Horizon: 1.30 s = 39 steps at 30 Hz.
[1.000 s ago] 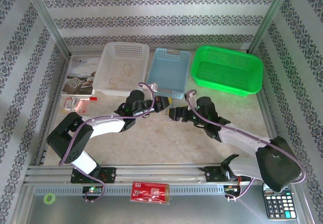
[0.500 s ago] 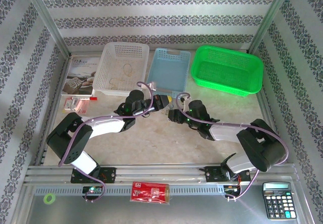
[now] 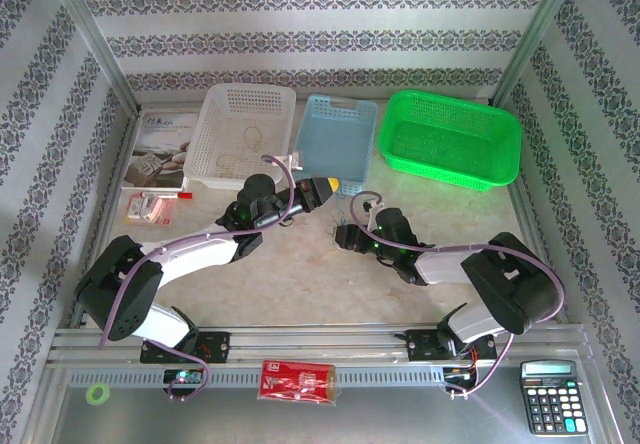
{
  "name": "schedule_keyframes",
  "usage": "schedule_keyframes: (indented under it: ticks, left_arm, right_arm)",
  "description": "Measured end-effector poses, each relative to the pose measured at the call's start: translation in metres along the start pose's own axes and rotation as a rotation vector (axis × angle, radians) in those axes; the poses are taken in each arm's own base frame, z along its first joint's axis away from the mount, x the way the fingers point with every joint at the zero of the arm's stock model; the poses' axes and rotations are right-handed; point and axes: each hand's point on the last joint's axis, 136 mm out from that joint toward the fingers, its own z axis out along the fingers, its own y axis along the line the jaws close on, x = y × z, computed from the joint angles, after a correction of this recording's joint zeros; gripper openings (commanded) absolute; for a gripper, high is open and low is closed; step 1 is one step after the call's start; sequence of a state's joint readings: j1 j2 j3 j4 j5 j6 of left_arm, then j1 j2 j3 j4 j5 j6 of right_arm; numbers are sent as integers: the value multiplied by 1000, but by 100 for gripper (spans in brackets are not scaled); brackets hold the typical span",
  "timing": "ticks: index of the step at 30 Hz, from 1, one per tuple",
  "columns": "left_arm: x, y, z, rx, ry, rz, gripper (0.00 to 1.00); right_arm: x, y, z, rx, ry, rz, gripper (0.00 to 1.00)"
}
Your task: Untangle the cables
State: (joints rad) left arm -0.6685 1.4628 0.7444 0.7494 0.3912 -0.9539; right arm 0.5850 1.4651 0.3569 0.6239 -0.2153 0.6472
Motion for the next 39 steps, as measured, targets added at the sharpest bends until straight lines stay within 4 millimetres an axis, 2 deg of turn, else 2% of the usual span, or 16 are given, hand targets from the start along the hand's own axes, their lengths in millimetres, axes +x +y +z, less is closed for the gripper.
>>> schedule_keyframes:
  ticks: [6,10,14,20,23,28,39]
  left_arm:
    - [3,5,-1,-11,2,22,0]
    - [6,9,-2,-23,8,28,0]
    - [8,12,-1,-27,11,28,0]
    - [10,17,1,-34,17,25,0]
    - [10,17,2,-30,15,26,0]
    - [11,17,3,-23,17,27,0]
    - [16,20,6,-13,36,21,0]
  right_arm:
    - [-20,19,-23,-54,-46,-4,69]
    - [-38,23,-42,-71,-89,7,68]
    - [-50,28,-58,-85,-111,8,63]
    - [-70,54,-71,-161,-127,-31,56]
    - [-79,66,-74,-193,-132,-53,52]
    - [-89,76,-70,-220,-124,-71,49]
    - [-84,68,-47,-201,-63,-54,41]
